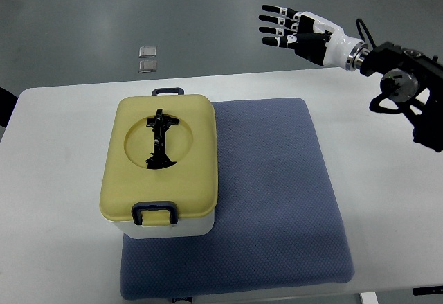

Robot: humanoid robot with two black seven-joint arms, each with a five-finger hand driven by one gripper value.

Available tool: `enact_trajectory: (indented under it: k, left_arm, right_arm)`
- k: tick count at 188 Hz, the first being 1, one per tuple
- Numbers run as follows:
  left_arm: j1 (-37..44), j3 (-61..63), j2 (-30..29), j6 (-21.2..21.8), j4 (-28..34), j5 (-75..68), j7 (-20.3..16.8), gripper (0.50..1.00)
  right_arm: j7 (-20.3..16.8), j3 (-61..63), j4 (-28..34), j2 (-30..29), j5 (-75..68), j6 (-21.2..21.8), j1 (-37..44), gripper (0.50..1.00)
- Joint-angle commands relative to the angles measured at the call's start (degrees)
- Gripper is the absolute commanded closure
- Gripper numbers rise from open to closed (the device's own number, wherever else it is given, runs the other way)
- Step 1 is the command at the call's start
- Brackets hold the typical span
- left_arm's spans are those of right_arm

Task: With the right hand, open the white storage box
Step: 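Move the right hand over the yellow lid toward its black top handle, then close the right hand's fingers around the black handle on the lid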

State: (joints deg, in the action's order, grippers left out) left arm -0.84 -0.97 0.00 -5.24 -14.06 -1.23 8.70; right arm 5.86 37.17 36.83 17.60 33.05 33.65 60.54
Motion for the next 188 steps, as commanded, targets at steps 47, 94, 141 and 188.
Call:
enact_trajectory:
  k: [47, 94, 141, 188]
  left_arm:
    - [-0.04, -0.26, 0.0, -0.12, 0.0, 0.0, 0.0, 0.5]
    - [0.04, -0.26, 0.0, -0.12, 0.0, 0.09, 0.0, 0.5]
    - [0.04, -0.17, 0.0, -0.12, 0.0, 0.09, 0.0, 0.5]
    - [0.04, -0.17, 0.0, -0.12, 0.09, 0.09, 0.0, 0.5]
  right_arm:
    - [0.03, 0.09, 29.26, 4.81, 32.69, 1.35, 11.36, 0.564]
    - [0.21, 0.27, 32.78, -1.61, 38.23, 1.35, 10.83, 0.564]
    - [0.65, 0.27, 32.78, -4.42, 42.98, 1.35, 6.26, 0.564]
    - [1.88, 0.09, 32.78, -5.03, 44.29, 1.35, 3.54, 0.564]
